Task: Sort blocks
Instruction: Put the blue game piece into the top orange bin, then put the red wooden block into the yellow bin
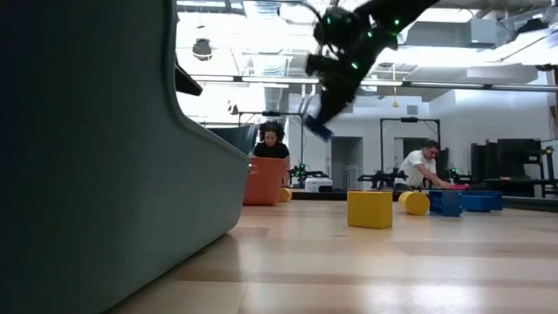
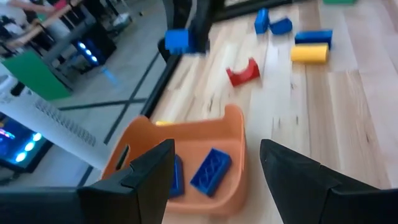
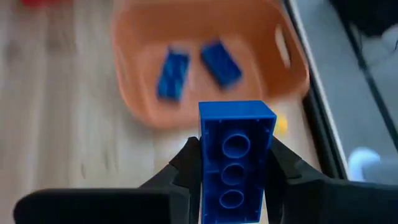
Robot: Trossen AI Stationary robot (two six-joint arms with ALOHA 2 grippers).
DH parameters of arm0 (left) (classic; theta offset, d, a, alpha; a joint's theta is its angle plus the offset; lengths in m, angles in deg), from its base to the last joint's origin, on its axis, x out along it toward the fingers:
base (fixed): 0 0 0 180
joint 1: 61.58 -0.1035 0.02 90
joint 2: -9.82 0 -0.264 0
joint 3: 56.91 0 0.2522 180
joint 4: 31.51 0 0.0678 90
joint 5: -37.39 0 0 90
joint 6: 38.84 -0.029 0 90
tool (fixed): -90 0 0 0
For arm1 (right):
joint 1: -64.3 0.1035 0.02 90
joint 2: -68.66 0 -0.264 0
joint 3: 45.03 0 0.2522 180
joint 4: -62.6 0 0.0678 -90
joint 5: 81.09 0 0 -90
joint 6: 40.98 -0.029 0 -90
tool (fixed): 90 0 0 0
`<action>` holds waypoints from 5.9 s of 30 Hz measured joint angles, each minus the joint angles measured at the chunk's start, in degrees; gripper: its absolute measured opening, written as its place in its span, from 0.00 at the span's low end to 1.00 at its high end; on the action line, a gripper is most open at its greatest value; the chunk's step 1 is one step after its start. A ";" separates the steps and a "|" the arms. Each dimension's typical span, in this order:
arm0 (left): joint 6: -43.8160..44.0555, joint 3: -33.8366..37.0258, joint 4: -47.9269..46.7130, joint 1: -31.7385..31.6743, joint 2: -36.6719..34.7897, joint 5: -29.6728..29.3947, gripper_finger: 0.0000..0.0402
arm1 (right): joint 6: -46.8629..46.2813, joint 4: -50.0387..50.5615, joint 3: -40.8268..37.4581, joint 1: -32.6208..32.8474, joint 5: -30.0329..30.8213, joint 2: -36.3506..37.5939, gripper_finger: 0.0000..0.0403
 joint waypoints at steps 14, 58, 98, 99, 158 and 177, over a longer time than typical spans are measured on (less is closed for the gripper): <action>0.13 -0.04 4.02 -0.01 -0.01 -0.23 0.57 | 0.22 8.94 31.20 2.58 -4.58 -27.46 0.28; 0.09 -0.02 1.79 -0.69 -0.01 1.69 0.57 | 16.05 5.38 24.42 -17.01 -13.10 -30.32 0.67; 3.96 0.00 -5.35 -3.30 -0.01 1.78 0.57 | -34.14 3.50 -8.48 -2.79 10.44 -14.15 0.67; 3.96 0.00 -5.36 -3.30 0.01 1.78 0.57 | -34.62 3.46 -8.48 -2.56 10.86 -13.96 0.67; 4.62 0.00 -4.26 -3.26 0.00 6.65 0.57 | -52.46 -2.34 -24.83 5.24 18.04 -1.73 0.26; 4.18 0.00 -3.81 -3.26 0.00 6.65 0.57 | -47.04 -2.94 -20.55 6.92 16.15 -1.50 0.28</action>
